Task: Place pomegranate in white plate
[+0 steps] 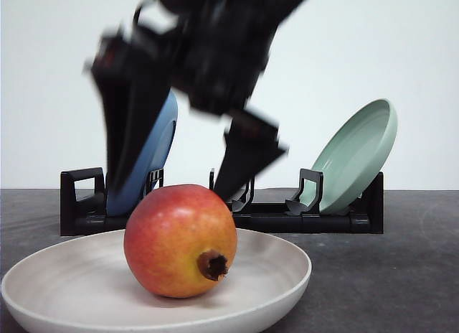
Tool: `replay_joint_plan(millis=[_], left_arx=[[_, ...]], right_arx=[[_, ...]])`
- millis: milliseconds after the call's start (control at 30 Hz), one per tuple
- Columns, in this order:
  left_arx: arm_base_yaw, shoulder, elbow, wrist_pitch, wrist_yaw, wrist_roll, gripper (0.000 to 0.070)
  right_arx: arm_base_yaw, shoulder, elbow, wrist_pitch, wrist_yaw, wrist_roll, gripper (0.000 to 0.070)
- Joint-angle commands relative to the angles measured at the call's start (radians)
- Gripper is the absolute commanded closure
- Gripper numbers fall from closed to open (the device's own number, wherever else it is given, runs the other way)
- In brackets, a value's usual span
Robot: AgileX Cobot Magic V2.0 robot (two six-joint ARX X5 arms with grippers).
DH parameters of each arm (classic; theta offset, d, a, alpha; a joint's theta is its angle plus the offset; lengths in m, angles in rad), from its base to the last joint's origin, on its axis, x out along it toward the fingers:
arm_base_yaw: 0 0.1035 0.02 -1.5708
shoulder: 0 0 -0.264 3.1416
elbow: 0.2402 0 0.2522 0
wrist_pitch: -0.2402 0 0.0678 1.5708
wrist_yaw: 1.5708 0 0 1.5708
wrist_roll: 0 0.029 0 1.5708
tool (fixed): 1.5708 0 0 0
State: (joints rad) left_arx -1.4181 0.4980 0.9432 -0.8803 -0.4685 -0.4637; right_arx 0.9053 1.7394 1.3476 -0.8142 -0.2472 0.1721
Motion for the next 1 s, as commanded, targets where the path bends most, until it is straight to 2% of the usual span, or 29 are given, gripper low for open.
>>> replay_joint_plan(millis=[0,233,500,733,867,967], left_arx=[[-0.014,0.004,0.013,0.012,-0.004,-0.001,0.0143],[-0.014,0.004,0.013,0.012,-0.004,-0.001,0.0143],[-0.014,0.006,0.013,0.013,-0.009,0.004,0.0143],[-0.014,0.008,0.013,0.049,-0.037,0.012,0.0143],[-0.014,0.011,0.013,0.092,-0.041,0.072,0.0143],[-0.014,0.014,0.013,0.116,-0.052,0.112,0.0143]], right_arx=[[0.003,-0.044,0.024,-0.02,0.012,-0.018,0.0],[-0.031,-0.334,0.023,-0.208,0.025,-0.039,0.0],[-0.056,-0.716,-0.026,-0.3,0.124,-0.03,0.0],[-0.057,-1.072,-0.233,-0.204,0.227,0.071,0.0],[-0.057,-1.253,-0.382,-0.116,0.26,0.116,0.0],[-0.057,-1.348,-0.463,-0.055,0.299,0.114,0.0]])
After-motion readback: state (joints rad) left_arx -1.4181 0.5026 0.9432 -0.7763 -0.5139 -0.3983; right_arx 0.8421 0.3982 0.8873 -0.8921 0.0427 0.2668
